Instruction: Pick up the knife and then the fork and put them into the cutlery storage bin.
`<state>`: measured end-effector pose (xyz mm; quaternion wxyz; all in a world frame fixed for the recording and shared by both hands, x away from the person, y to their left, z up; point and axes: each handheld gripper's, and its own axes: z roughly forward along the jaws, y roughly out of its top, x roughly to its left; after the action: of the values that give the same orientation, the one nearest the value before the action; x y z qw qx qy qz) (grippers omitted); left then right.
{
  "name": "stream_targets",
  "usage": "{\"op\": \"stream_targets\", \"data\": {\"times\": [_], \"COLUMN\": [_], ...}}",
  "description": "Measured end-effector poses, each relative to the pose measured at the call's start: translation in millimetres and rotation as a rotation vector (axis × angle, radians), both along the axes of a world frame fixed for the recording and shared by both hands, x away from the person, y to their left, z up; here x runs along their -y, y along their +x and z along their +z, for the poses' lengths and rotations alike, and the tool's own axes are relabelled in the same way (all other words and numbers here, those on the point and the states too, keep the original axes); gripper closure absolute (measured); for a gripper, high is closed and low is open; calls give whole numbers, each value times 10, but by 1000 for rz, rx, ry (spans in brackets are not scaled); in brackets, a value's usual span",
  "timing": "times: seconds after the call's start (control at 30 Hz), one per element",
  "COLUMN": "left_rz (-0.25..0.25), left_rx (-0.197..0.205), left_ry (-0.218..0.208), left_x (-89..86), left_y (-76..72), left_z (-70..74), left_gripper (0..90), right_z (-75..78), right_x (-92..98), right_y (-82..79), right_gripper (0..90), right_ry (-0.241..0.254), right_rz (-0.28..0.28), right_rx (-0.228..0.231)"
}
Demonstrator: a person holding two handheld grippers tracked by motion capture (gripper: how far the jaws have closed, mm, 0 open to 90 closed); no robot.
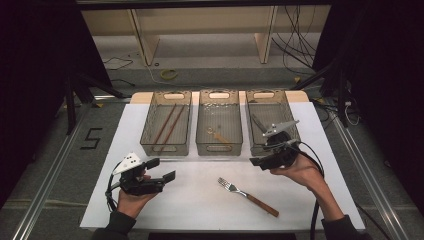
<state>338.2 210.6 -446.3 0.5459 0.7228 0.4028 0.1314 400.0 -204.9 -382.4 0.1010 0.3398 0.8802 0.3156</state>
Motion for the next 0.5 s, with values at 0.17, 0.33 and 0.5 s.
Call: {"op": "stream_targets", "data": {"times": [0.17,0.33,0.5], "left_rz": [1,-1,0], "left_rx": [0,0,1], "left_ry": [-2,2,3], "left_x": [-6,-5,-5], "left_y": [0,0,0], "left_z": [0,-1,-1], "left_gripper": [157,158,157], "right_z": [-36,-121,-238], "right_x": [-70,-151,-214], "right_y": [-88,-193,-288], "right_gripper": [315,320,329], "right_ry": [-12,-40,-75], "right_rz": [36,80,110], "right_rx": [-21,-43,-83]}}
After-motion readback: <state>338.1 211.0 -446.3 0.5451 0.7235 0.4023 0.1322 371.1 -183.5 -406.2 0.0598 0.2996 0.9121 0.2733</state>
